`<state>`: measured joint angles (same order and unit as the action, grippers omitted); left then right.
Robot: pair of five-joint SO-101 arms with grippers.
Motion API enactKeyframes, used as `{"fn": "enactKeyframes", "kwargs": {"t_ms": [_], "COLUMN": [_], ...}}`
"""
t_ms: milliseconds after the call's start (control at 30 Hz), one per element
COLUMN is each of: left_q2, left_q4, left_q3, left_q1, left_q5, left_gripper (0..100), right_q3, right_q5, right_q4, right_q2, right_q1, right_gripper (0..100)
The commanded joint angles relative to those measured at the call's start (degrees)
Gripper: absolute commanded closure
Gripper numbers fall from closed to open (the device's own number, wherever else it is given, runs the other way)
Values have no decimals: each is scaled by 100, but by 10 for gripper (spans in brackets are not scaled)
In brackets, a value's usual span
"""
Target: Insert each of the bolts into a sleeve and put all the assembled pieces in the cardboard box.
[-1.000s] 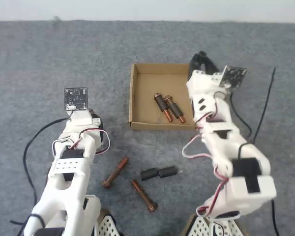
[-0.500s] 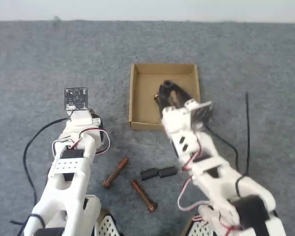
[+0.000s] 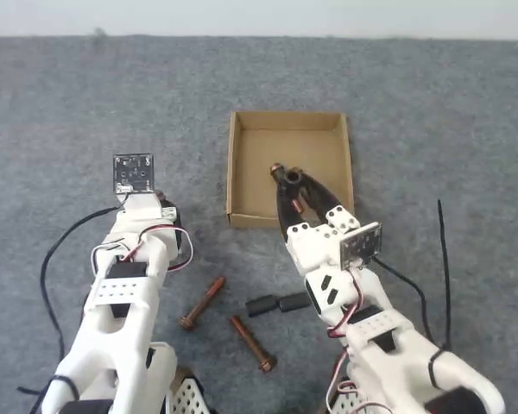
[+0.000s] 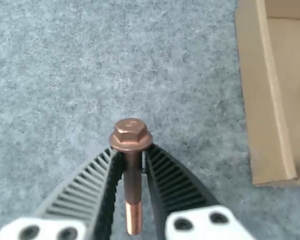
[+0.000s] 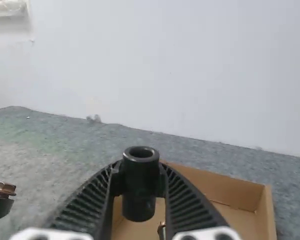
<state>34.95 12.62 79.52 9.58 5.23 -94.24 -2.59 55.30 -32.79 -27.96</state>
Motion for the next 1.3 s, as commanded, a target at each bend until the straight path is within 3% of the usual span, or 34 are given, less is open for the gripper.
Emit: {"fn": "enactKeyframes", "kwargs": {"t_ms": [0,200,467,633,800,1067,1267], "left_q2": [246,299,255,299,299,299,299], "left_q4": [-211,-316,-2804,-3174,-2637,-396,-114], "left_q3": [-66,-136,13,-180,-980,-2633,-2888], "left_q1": [9,9,-220,-879,-1415,-2646,-3182], "left_q5": [0,0,0,-9,0,0,-9], "left_gripper": [988,987,987,987,988,988,988], "right_q3": [-123,-123,-123,-123,-123,-123,-123], "right_q5": [-308,-712,-914,-914,-914,-914,-897], "right_q4": [-145,-356,-479,-637,-637,-646,-919], "right_q2": [-286,-286,-277,-277,-277,-277,-277], "right_q1": [40,31,31,31,-22,-22,-198], "right_gripper": [993,993,993,993,993,993,993]}}
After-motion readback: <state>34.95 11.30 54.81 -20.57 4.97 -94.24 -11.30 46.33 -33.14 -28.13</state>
